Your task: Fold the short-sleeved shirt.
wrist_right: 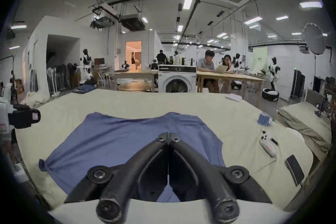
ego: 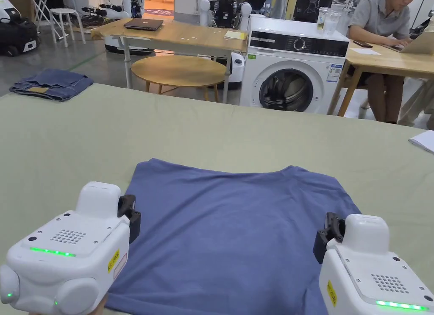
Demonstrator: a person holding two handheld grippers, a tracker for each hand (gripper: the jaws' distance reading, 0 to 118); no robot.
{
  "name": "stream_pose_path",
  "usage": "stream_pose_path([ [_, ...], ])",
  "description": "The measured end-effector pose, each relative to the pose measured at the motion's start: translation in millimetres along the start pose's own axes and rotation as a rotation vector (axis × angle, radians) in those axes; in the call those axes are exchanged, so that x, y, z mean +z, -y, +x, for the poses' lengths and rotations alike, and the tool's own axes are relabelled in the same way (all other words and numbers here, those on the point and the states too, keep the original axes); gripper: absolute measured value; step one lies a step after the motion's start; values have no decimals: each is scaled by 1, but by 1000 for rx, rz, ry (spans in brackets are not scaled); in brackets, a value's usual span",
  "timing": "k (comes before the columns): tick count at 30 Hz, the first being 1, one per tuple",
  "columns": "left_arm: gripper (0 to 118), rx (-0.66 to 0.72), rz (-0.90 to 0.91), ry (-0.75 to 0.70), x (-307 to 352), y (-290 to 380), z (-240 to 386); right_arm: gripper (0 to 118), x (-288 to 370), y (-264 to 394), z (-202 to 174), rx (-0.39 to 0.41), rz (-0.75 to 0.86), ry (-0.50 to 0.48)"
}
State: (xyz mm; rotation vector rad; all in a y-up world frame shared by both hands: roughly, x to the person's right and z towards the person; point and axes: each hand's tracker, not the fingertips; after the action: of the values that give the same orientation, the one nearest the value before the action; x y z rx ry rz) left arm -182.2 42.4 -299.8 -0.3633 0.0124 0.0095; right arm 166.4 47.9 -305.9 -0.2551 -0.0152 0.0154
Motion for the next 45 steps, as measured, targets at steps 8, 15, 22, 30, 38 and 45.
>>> stream_pose_path([
  [8, 0, 60, -355, -31, -13, 17, -69, 0, -11, 13, 4, 20, -70, -15],
  [15, 15, 208, -637, 13, -43, 48, -114, 0, -19, 25, 4, 22, -136, -23],
  [22, 50, 179, -785, -40, -55, 84, -107, 0, -21, 36, 8, 26, -178, -28],
  [30, 50, 58, -803, -87, -43, 81, -89, 0, -16, 46, 17, 33, -211, -17],
  [38, 10, 110, -755, -24, -36, 88, -83, 0, -11, 52, 31, 13, -246, -11],
  [45, 0, 122, -715, 15, -32, 91, -86, 0, -3, 56, 51, -11, -278, 4],
])
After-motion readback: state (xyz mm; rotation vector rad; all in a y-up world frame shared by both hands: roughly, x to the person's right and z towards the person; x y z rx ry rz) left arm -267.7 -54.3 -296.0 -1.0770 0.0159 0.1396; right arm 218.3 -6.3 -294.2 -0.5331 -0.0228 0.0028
